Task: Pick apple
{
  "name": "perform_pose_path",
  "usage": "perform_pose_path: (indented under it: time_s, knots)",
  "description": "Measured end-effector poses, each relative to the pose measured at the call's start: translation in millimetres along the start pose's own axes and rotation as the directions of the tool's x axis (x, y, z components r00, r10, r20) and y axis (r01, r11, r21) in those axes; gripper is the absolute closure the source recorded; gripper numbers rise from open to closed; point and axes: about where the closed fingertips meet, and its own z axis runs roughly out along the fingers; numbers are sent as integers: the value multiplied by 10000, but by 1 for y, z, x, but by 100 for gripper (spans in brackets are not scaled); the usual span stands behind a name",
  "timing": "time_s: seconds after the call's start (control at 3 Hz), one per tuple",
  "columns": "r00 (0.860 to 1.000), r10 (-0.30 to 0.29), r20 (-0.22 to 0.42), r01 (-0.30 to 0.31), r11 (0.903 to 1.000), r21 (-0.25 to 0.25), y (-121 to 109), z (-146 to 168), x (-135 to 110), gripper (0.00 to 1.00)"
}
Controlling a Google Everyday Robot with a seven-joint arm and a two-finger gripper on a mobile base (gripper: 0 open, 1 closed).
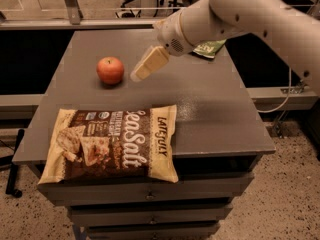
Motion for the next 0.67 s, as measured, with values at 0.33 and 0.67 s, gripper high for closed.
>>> perform_pose_path:
  time_s: [0.33, 0.67]
  knots:
    - [9966, 390, 720, -366, 9987, -341, -6, 40, -1, 0]
    - [9867, 807, 1414, -683, 9935, -910, 2, 84, -4, 0]
